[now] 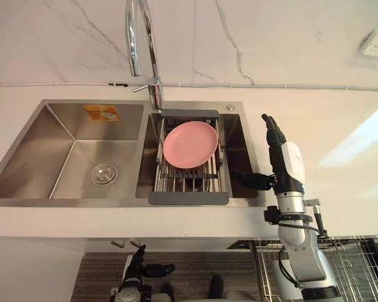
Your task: Walk over to the sink, pick up the cup, carry it to the dishwasher, place the cup inside the dishwasher, then close the dishwasher door
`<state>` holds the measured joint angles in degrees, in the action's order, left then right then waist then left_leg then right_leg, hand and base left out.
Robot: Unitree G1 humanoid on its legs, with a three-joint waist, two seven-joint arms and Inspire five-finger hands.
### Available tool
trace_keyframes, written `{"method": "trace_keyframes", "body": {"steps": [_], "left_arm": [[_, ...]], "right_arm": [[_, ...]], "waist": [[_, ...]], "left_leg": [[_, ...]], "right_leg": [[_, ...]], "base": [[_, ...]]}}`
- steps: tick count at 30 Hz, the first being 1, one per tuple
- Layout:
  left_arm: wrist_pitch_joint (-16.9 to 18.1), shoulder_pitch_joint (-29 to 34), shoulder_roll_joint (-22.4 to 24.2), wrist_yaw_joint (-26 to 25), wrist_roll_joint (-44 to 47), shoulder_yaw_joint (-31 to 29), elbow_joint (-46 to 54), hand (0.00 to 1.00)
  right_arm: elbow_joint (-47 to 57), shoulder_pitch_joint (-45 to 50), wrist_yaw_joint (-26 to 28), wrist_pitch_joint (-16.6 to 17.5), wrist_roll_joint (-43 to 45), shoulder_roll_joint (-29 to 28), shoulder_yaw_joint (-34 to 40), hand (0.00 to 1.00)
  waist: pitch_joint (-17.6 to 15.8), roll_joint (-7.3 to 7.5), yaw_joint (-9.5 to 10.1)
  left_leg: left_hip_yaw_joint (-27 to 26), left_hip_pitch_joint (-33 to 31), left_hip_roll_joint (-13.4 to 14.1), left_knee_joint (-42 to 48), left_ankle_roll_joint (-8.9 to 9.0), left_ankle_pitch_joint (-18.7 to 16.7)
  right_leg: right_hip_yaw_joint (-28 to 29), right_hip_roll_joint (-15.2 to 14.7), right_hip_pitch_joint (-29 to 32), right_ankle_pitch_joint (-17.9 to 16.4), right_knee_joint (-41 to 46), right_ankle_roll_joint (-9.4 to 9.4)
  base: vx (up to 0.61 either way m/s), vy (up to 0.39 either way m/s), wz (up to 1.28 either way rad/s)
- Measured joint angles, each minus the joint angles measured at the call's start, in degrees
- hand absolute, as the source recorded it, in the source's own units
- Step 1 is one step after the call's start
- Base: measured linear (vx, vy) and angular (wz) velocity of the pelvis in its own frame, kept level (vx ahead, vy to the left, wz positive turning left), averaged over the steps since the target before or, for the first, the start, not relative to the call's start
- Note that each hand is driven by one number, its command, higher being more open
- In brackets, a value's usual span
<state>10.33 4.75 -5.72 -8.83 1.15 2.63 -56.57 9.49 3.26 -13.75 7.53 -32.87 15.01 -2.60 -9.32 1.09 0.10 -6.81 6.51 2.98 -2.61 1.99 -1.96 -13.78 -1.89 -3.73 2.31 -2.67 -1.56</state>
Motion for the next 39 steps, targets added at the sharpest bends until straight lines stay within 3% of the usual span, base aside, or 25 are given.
{"method": "trace_keyframes", "body": {"steps": [23,39], "left_arm": [[0.13,0.14,-0.16,0.34,0.04,-0.04,0.62,1.0],[0.36,0.73,-0.28,0.42,0.15,0.14,2.48,1.0]], "right_arm": [[-8.06,-9.48,2.2,0.71,-1.08,7.61,-9.96,1.0],[-16.4,-16.93,2.09,-0.07,-3.59,7.88,-12.52,1.0]], "waist": [[0.17,0.27,0.55],[0.03,0.4,1.29]], "left_leg": [[2.47,-2.06,-0.04,-0.07,0.04,0.12],[3.25,-4.22,-0.24,0.89,0.09,0.62]], "right_leg": [[-1.81,-0.3,2.04,-1.14,1.99,0.08],[-1.83,-0.89,4.12,-1.67,3.8,0.23]], "base": [[-0.01,-0.001,0.04],[-0.01,0.004,0.03]]}}
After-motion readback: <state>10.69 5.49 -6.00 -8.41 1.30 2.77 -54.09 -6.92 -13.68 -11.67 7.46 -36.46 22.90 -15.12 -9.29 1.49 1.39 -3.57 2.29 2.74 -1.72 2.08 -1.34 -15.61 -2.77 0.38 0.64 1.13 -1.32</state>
